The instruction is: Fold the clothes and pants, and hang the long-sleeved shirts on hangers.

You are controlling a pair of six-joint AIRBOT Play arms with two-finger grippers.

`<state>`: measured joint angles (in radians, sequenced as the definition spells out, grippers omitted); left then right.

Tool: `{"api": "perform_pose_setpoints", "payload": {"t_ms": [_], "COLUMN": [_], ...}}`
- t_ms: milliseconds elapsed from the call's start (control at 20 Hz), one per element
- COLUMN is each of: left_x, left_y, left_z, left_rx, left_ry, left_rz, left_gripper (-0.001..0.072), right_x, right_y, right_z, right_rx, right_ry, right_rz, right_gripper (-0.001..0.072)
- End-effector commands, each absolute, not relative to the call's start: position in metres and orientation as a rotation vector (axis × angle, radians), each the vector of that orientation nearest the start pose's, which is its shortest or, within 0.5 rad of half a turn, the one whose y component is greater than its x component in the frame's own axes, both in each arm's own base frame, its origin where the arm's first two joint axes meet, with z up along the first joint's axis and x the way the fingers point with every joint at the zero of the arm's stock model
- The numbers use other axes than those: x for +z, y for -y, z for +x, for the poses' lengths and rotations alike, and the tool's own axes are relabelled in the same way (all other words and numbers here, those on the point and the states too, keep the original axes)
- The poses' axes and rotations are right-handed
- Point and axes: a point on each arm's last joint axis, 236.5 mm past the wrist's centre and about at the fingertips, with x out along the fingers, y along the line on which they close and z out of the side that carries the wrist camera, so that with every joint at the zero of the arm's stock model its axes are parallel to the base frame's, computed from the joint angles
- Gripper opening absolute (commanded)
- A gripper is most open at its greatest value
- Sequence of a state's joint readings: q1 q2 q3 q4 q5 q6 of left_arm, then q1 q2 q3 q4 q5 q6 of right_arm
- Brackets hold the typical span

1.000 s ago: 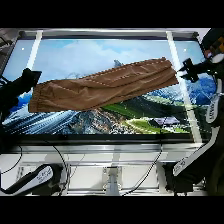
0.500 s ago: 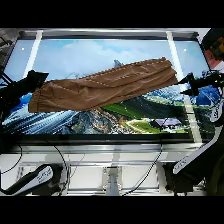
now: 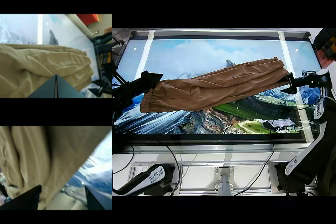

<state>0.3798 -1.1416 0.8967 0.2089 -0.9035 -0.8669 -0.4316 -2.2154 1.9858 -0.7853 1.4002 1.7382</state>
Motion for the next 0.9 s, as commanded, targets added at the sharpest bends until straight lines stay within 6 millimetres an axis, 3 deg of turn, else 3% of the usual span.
{"api": "perform_pose_setpoints", "payload": {"t_ms": [0,150,300,450,600,700,850], "left_x": [0.127,0.127,0.127,0.127,0.127,0.127,0.127], "left_y": [0.02,0.02,0.02,0.02,0.02,0.02,0.02], "left_z": [0.441,0.441,0.441,0.441,0.441,0.441,0.441], "left_rx": [-0.372,-0.372,-0.372,-0.372,-0.372,-0.372,-0.372], "left_ry": [-0.538,-0.538,-0.538,-0.538,-0.538,-0.538,-0.538], "left_rz": [-0.816,-0.816,-0.816,-0.816,-0.816,-0.816,-0.816], "left_gripper": [0.0016,0.0016,0.0016,0.0016,0.0016,0.0016,0.0016], "right_x": [-0.099,-0.097,-0.089,-0.087,-0.086,-0.083,-0.088], "right_y": [0.071,0.072,0.061,0.054,0.055,0.056,0.07], "right_z": [0.571,0.58,0.583,0.588,0.589,0.592,0.587], "right_rx": [-0.02,-0.042,-0.013,-0.011,-0.024,-0.031,-0.131], "right_ry": [-1.226,-1.189,-1.191,-1.18,-1.173,-1.16,-1.169], "right_rz": [1.215,1.241,1.269,1.272,1.293,1.31,1.295], "right_gripper": [0.0622,0.0602,0.0544,0.0531,0.0258,0.0036,0.0013]}}
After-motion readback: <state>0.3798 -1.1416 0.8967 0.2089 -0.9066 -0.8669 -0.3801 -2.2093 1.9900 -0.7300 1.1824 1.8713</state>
